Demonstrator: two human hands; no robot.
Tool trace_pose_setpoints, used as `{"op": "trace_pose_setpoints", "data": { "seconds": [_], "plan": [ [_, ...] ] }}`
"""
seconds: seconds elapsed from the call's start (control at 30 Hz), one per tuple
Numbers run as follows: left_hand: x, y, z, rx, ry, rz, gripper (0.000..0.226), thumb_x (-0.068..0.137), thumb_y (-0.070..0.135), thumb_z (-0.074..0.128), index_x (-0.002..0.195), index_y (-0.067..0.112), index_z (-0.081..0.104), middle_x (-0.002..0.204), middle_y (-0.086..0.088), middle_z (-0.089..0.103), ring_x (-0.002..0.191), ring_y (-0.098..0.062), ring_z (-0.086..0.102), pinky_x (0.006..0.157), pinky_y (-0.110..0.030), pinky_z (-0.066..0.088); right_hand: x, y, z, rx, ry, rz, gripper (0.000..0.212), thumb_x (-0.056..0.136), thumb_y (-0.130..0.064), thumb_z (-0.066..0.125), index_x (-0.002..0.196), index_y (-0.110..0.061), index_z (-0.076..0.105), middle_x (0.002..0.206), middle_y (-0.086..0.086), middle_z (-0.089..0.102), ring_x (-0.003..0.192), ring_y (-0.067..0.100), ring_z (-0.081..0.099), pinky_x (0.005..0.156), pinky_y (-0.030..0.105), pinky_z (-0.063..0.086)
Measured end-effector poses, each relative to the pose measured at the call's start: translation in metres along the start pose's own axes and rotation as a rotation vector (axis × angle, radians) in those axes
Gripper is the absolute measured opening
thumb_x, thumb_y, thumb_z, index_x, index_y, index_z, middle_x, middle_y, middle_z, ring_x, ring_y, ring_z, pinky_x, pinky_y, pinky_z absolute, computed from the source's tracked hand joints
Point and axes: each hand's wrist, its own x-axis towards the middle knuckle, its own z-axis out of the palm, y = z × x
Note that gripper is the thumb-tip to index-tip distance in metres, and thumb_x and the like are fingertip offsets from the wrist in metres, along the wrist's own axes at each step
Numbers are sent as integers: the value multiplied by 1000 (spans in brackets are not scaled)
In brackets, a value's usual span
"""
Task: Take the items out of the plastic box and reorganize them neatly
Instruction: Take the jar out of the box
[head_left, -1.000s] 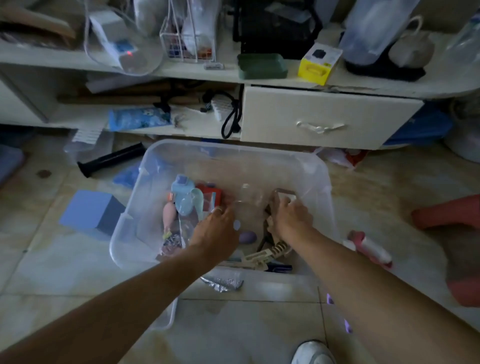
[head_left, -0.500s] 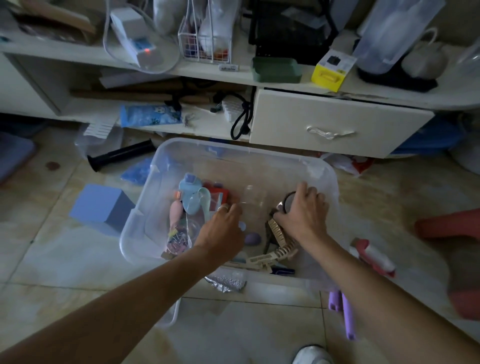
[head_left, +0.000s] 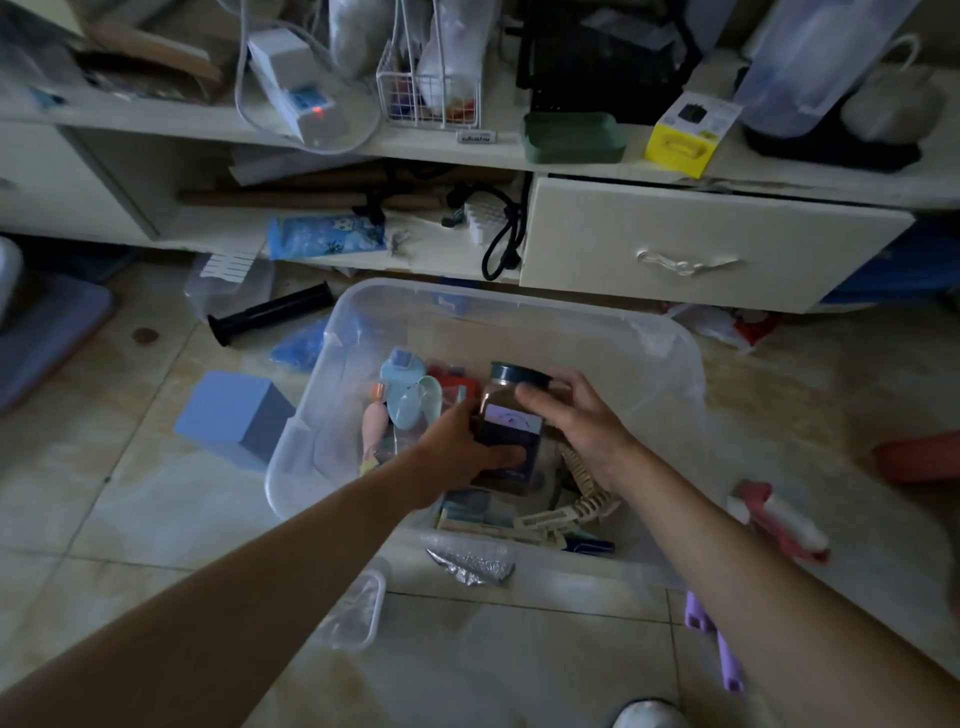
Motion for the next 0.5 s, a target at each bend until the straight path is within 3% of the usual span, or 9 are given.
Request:
{"op": "trace_pose_setpoints", "data": {
  "seconds": [0.1,0.2,0.33,0.5],
  "plan": [
    [-1,-8,-6,-37,10,-45,31,80,9,76,105,19,60,100,-5,70,89,-15,70,71,-24,57,4,16,2,-45,-46,-3,83,52,-68,86,118,-22,66,112,-1,73,106,22,69,99,45,54],
    [-2,-8,-6,-36,7,-47,27,81,8,74,98,23,59,96,-1,70,87,-12,69,67,-20,56,5,20,3,-74,-25,-48,84,51,-73,83,113,-19,70,105,-2,76,101,18,72,97,42,55],
    [0,-6,-4,-58,16,-57,43,77,11,78,113,17,57,105,-5,69,96,-18,69,83,-35,59,5,18,-1,-45,-44,-75,80,54,-70,84,114,-18,70,108,0,76,103,19,71,98,44,55],
    [-4,-5,-3,-99,-7,-47,41,78,7,77,112,16,57,99,-2,69,86,-11,70,70,-23,57,2,17,-4,-23,-53,-101,66,65,-56,83,116,-17,69,109,3,75,103,20,72,97,46,55]
  ]
}}
